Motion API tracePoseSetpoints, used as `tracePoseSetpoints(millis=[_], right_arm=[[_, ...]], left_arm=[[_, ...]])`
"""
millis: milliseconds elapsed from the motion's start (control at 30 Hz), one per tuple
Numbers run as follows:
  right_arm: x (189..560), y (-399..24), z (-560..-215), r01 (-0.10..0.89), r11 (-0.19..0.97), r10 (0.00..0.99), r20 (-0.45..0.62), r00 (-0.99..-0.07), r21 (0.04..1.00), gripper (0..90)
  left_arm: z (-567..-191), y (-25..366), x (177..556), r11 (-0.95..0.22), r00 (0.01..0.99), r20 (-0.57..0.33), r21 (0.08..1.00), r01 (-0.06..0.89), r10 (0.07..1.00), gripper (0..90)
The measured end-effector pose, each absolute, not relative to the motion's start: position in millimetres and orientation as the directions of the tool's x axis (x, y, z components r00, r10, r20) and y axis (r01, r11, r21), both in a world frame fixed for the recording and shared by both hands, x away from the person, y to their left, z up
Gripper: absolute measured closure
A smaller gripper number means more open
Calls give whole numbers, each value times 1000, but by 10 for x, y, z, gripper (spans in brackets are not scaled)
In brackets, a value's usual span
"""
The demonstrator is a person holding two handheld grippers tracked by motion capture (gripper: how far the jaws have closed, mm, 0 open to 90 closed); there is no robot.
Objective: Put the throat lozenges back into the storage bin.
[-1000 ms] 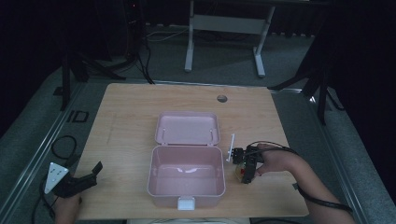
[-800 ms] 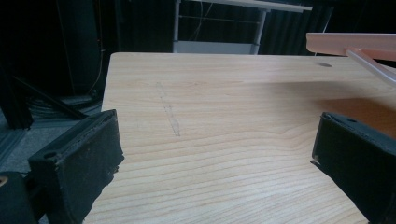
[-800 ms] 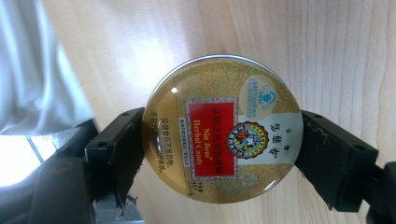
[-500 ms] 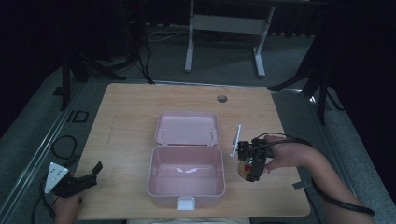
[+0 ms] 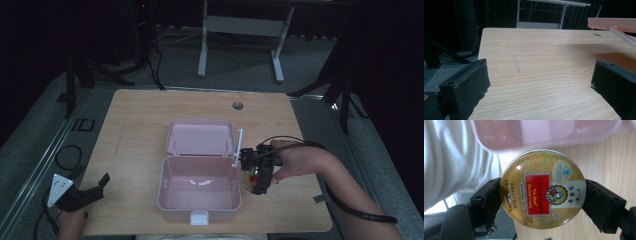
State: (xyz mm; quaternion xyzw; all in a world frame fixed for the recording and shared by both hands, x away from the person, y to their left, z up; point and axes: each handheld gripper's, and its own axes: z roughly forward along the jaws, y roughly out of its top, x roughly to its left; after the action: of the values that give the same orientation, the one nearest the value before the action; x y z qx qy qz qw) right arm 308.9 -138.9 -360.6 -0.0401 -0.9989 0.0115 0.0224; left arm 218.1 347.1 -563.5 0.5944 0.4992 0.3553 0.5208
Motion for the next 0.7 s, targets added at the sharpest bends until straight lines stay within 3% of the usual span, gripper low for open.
tracePoseSetpoints(millis=[300, 700], right_arm=[[2993, -942, -3565, -5, 1000, -6, 53, -999, 13, 201], [2978, -630, -3853, -65, 998, -64, 73, -995, -10, 201]], left_arm=[[-5635, 3472, 2179, 40, 251, -97, 974, 223, 963, 20], [-5635, 3473, 2178, 41, 252, -98, 974, 222, 963, 20]])
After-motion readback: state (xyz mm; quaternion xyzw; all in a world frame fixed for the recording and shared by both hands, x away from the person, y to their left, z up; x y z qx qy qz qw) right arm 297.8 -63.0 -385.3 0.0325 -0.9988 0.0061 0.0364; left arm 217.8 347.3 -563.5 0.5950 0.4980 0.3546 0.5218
